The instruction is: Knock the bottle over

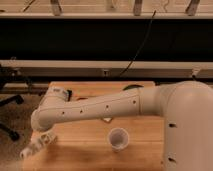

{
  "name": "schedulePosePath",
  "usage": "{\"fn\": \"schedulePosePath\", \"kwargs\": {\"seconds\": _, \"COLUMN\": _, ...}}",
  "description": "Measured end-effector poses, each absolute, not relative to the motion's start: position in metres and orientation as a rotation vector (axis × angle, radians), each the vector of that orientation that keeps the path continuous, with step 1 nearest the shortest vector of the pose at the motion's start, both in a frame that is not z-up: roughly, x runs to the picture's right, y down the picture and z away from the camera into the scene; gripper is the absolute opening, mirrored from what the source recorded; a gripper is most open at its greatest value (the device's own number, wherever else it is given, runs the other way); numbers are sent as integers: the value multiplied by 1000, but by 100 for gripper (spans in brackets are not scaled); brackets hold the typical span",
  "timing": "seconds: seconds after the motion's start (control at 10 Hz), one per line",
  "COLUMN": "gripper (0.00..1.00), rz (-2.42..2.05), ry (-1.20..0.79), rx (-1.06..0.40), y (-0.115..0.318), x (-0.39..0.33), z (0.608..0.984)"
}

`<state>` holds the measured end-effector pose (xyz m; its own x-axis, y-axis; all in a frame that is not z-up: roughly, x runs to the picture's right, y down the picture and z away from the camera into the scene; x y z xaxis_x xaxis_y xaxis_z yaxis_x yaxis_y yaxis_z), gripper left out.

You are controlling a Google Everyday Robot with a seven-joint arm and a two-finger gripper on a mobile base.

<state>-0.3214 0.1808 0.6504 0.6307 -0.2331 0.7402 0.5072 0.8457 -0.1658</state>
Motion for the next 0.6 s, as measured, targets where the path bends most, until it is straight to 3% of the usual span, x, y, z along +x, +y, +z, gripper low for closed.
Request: {"fn": "schedulePosePath", "kwargs": {"seconds": 0.6, "gripper": 3, "rz": -508, "ry": -915, "rx": -408, "y": 200, "x": -335, "z": 622}}
